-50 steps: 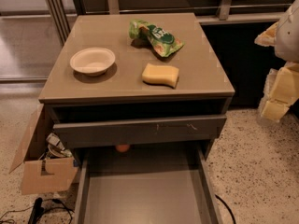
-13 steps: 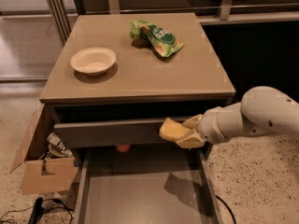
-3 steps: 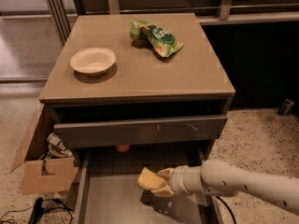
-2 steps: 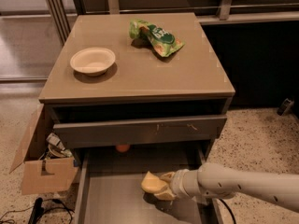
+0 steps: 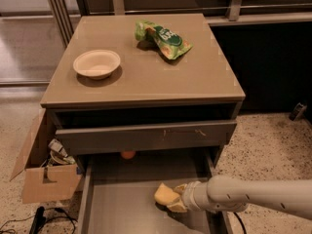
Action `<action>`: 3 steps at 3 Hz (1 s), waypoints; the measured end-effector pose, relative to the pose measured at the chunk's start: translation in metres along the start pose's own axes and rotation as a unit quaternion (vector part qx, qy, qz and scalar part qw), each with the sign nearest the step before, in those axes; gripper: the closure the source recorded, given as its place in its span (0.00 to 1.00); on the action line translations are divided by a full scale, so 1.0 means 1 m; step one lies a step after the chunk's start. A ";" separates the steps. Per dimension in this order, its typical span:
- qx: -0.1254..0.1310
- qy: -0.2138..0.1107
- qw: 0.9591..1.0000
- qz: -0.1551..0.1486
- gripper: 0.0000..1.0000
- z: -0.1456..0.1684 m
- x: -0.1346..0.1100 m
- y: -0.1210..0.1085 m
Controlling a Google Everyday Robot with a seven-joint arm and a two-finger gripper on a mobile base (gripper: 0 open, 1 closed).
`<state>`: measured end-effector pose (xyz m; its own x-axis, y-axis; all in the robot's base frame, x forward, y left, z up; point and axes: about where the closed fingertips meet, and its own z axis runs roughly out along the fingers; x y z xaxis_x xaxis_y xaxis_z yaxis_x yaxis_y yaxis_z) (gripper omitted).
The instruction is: Place sponge into middle drawer
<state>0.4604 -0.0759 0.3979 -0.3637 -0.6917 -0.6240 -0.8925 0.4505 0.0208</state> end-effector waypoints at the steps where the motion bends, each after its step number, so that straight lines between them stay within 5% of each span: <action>1: 0.007 0.007 1.000 0.007 1.00 0.005 0.010 -0.003; 3: 0.008 0.007 1.000 0.008 0.62 0.005 0.011 -0.003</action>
Offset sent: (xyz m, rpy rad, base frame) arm 0.0001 -0.0051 -0.0098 -0.0126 0.0052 -0.0195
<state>0.4606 -0.0816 0.3869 -0.3823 -0.6923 -0.6121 -0.8823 0.4702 0.0192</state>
